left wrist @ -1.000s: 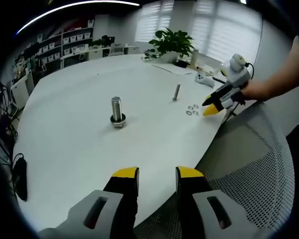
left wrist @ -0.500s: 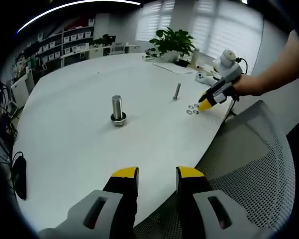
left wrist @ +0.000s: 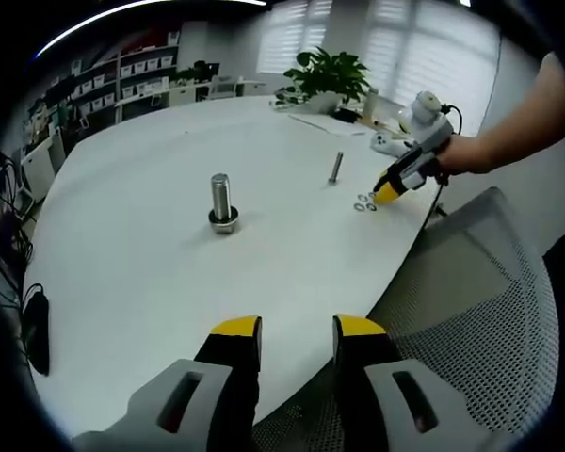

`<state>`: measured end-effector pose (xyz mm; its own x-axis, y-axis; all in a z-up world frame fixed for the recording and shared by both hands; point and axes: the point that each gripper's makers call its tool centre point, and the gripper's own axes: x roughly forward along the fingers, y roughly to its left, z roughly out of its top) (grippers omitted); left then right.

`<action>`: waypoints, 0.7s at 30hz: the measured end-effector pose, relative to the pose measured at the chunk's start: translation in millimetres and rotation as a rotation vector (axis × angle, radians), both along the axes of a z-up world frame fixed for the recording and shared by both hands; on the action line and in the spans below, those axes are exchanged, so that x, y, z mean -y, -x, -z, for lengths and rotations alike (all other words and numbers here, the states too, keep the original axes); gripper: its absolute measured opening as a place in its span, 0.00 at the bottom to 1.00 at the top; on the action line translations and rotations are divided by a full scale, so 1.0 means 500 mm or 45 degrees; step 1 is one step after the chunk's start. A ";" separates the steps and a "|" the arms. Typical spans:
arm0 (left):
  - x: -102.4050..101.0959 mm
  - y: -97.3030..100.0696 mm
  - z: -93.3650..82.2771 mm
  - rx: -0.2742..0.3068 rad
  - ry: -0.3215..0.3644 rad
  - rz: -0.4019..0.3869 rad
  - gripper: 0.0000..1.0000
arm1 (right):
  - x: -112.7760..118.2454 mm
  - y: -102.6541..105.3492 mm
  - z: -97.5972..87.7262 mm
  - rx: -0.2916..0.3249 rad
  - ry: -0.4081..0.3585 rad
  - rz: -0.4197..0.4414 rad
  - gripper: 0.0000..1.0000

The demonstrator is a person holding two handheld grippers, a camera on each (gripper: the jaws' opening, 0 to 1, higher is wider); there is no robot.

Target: Place the washer onto the threaded stud by aligning its center hole with the stud, sliding it down to the base, and recovering from edge contact or off-axis alignment until the washer reaches the visible bottom stop.

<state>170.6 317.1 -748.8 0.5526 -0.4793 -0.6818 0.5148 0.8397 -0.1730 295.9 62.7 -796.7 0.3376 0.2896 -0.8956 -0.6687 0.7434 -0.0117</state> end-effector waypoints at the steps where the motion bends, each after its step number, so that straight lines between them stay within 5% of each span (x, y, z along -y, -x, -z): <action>1: 0.000 0.000 0.001 -0.002 0.000 0.000 0.28 | -0.002 -0.001 0.000 -0.006 0.003 -0.013 0.23; 7: 0.001 0.000 0.002 0.000 -0.002 0.006 0.28 | -0.003 -0.003 0.003 -0.107 0.062 -0.115 0.22; 21: 0.009 0.008 0.008 -0.032 0.013 0.032 0.28 | -0.006 0.003 0.007 -0.173 0.202 -0.321 0.17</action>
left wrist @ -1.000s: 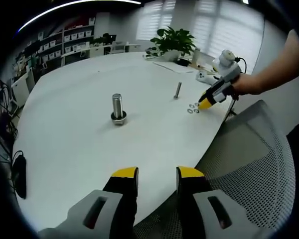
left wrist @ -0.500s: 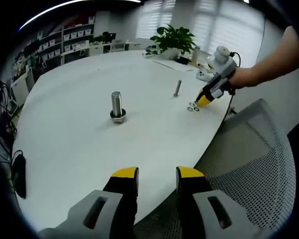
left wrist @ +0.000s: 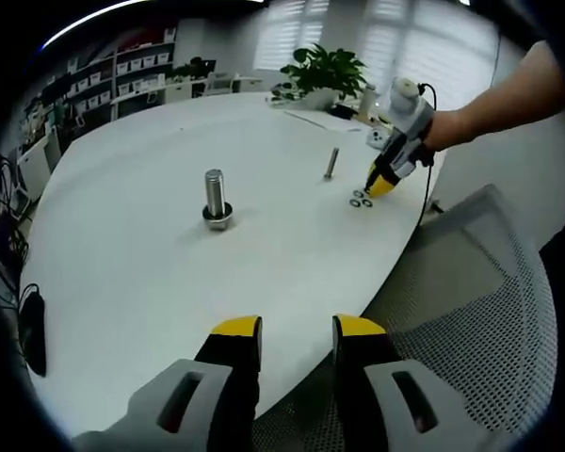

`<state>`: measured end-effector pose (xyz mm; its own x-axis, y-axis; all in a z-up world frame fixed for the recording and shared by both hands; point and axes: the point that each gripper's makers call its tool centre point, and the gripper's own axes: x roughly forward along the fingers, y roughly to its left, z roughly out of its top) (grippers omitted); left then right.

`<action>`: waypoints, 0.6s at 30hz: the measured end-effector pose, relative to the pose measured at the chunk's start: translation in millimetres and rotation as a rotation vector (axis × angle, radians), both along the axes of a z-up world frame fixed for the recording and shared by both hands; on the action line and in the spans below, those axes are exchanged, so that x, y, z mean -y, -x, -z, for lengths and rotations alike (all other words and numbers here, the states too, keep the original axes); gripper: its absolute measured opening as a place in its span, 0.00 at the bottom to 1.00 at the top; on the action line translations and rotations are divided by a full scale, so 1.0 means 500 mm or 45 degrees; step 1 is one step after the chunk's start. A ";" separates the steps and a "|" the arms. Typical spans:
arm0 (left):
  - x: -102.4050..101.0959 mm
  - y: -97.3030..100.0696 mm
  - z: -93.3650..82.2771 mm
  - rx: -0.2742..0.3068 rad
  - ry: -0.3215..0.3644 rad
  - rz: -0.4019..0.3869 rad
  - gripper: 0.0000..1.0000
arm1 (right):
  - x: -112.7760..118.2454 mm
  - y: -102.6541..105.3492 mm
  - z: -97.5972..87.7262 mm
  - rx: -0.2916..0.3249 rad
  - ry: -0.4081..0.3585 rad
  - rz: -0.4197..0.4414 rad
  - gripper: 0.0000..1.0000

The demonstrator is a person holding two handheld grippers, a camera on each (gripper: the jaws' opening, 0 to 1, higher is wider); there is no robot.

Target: Place the washer onto the threaded stud by aligning its center hole with the stud, sliding it down to the base, and recovering from edge contact or off-axis alignment until the washer reaches the visible bottom stop.

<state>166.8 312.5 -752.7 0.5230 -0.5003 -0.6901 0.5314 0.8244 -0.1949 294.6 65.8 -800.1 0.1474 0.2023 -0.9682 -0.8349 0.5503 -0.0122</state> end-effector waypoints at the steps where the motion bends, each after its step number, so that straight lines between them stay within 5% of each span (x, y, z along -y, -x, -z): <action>1: 0.001 0.001 0.001 -0.004 -0.002 0.002 0.28 | -0.001 0.000 0.001 -0.005 0.011 -0.014 0.16; 11: 0.000 0.001 0.001 0.006 -0.008 0.005 0.28 | 0.001 -0.003 0.001 -0.053 0.050 0.008 0.16; 18: -0.001 0.002 0.002 0.002 -0.011 0.005 0.28 | -0.004 0.000 0.003 -0.037 0.117 -0.090 0.16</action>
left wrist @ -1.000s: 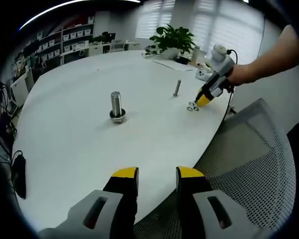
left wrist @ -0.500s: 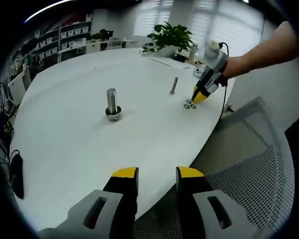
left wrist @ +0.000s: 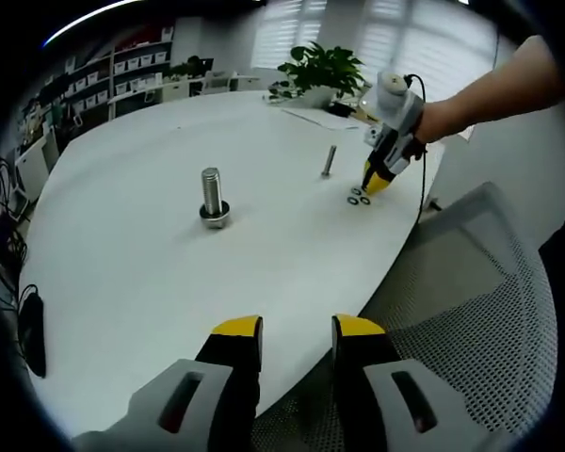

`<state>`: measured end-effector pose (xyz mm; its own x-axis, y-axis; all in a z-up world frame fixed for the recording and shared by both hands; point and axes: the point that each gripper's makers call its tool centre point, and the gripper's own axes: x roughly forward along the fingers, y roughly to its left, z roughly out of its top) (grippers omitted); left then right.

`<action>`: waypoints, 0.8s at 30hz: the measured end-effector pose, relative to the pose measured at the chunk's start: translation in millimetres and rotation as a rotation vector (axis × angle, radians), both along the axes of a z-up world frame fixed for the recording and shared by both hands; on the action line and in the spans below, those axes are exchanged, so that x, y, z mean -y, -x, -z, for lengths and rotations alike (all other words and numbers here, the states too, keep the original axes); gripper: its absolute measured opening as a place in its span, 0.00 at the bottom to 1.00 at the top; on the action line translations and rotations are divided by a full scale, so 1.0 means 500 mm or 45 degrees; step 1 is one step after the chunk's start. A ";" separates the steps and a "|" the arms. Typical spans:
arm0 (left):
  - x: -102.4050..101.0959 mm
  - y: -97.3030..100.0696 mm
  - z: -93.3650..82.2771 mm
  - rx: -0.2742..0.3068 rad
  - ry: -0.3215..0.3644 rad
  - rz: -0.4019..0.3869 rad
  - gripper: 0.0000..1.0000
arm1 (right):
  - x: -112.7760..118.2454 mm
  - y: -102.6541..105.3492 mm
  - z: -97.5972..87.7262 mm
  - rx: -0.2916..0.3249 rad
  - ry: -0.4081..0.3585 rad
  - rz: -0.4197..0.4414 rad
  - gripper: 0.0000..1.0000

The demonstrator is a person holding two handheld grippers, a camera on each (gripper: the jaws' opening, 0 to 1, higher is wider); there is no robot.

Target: Place the washer onto the threaded stud by aligning its center hole with the stud, sliding it down to the base, and recovering from edge contact or off-axis alignment until the washer reaches the visible bottom stop.

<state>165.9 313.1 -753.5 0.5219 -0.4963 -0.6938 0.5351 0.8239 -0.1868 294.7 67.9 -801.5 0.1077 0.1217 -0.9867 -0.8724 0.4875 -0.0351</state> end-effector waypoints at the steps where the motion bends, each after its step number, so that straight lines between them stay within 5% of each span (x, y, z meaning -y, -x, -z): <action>1: 0.000 0.000 0.000 -0.001 0.000 0.000 0.28 | 0.000 -0.001 0.000 0.001 0.003 0.001 0.16; 24: 0.000 0.000 -0.001 0.001 0.003 0.001 0.27 | 0.004 -0.003 -0.003 0.020 -0.019 0.100 0.14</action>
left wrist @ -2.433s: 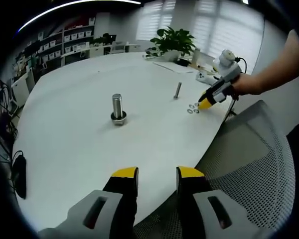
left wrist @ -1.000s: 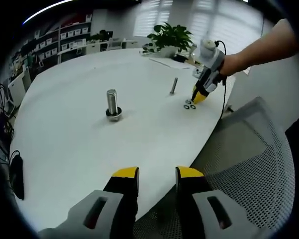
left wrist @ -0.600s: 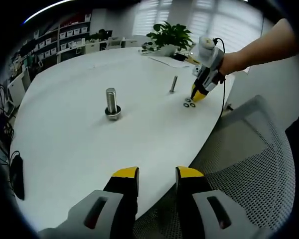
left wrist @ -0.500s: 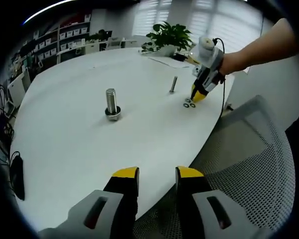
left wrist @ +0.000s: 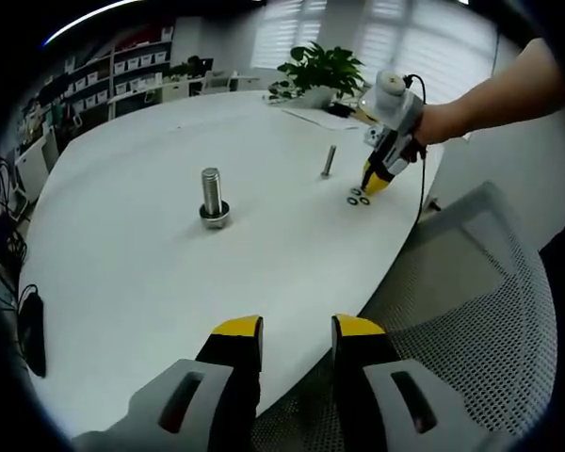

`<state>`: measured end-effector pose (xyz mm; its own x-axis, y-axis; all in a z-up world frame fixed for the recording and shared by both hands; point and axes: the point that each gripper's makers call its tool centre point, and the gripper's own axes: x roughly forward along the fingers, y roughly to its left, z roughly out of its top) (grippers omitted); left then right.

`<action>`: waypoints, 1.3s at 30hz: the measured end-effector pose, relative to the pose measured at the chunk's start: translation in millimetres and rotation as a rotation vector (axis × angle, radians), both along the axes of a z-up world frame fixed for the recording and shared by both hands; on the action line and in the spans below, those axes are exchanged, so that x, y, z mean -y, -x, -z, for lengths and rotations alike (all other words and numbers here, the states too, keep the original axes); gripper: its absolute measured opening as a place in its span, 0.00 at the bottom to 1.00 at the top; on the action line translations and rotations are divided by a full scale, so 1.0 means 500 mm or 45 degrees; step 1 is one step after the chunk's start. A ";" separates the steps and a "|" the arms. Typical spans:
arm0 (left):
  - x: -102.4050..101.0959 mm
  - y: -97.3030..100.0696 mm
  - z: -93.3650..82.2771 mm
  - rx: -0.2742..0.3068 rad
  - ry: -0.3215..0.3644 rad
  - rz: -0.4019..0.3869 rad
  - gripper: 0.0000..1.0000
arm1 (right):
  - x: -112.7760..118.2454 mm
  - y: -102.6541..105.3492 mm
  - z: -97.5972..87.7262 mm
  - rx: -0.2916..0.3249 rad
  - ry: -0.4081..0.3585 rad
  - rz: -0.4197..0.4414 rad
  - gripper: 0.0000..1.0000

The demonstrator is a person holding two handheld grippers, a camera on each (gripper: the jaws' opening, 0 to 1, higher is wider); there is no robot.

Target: Place the washer onto the threaded stud by aligning its center hole with the stud, sliding it down to the base, and recovering from edge contact or off-axis alignment until the washer reaches the visible bottom stop.

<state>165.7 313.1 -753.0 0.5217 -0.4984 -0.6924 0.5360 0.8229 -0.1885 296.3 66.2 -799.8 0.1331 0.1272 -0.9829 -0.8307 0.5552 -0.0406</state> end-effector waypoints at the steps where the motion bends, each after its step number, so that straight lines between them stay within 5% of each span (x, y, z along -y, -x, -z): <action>1: 0.000 0.000 -0.001 -0.001 0.004 -0.001 0.27 | -0.001 0.001 -0.001 0.003 -0.004 0.003 0.14; 20: -0.002 -0.003 -0.003 0.010 0.010 -0.011 0.27 | -0.014 -0.021 -0.026 0.055 -0.131 0.180 0.14; 39: 0.001 -0.007 -0.011 0.043 0.016 -0.001 0.27 | -0.051 -0.076 -0.095 0.154 -0.209 0.196 0.14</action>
